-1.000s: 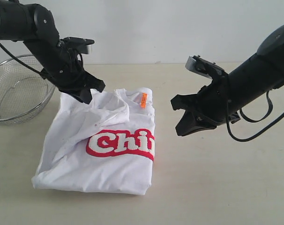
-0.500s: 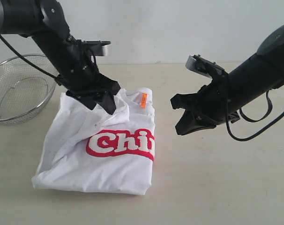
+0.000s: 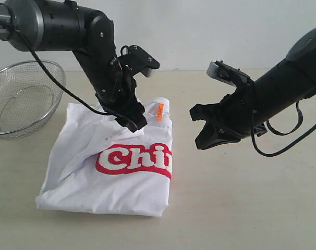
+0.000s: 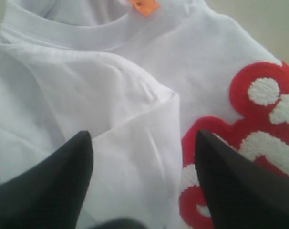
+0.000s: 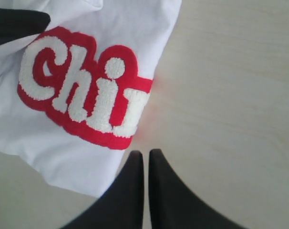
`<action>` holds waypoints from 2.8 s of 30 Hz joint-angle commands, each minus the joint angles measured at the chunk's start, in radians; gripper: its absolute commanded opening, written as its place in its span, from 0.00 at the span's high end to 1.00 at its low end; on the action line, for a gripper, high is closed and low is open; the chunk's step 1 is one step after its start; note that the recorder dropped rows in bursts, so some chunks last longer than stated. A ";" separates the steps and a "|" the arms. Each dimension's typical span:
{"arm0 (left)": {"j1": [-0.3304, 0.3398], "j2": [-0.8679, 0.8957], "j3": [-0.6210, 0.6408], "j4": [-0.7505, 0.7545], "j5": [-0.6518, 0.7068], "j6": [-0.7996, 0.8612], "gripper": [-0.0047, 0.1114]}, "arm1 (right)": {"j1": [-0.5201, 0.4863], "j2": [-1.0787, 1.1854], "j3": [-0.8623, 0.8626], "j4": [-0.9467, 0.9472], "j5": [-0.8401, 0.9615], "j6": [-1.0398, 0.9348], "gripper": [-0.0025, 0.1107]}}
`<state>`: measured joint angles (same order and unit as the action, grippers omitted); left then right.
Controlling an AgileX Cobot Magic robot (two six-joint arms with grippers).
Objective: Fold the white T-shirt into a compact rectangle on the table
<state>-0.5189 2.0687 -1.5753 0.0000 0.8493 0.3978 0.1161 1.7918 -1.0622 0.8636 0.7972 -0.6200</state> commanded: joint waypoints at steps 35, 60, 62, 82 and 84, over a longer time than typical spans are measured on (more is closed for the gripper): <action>0.000 0.060 -0.005 0.270 -0.062 -0.171 0.92 | -0.002 -0.016 0.005 0.020 -0.006 -0.010 0.98; 0.138 0.012 -0.005 0.353 0.034 -0.335 0.86 | -0.002 -0.016 0.005 0.037 -0.008 -0.022 0.98; 0.138 0.012 -0.005 0.343 0.034 -0.335 0.75 | -0.002 -0.016 0.005 0.040 -0.008 -0.022 0.98; 0.136 0.017 -0.005 0.221 0.025 -0.398 0.61 | -0.002 -0.016 0.005 0.043 -0.009 -0.022 0.98; 0.136 0.029 -0.005 0.225 0.002 -0.398 0.63 | -0.002 -0.016 0.005 0.043 -0.004 -0.022 0.98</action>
<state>-0.3790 2.0872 -1.5753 0.2468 0.8876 -0.0115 0.1161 1.7918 -1.0622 0.9015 0.7889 -0.6291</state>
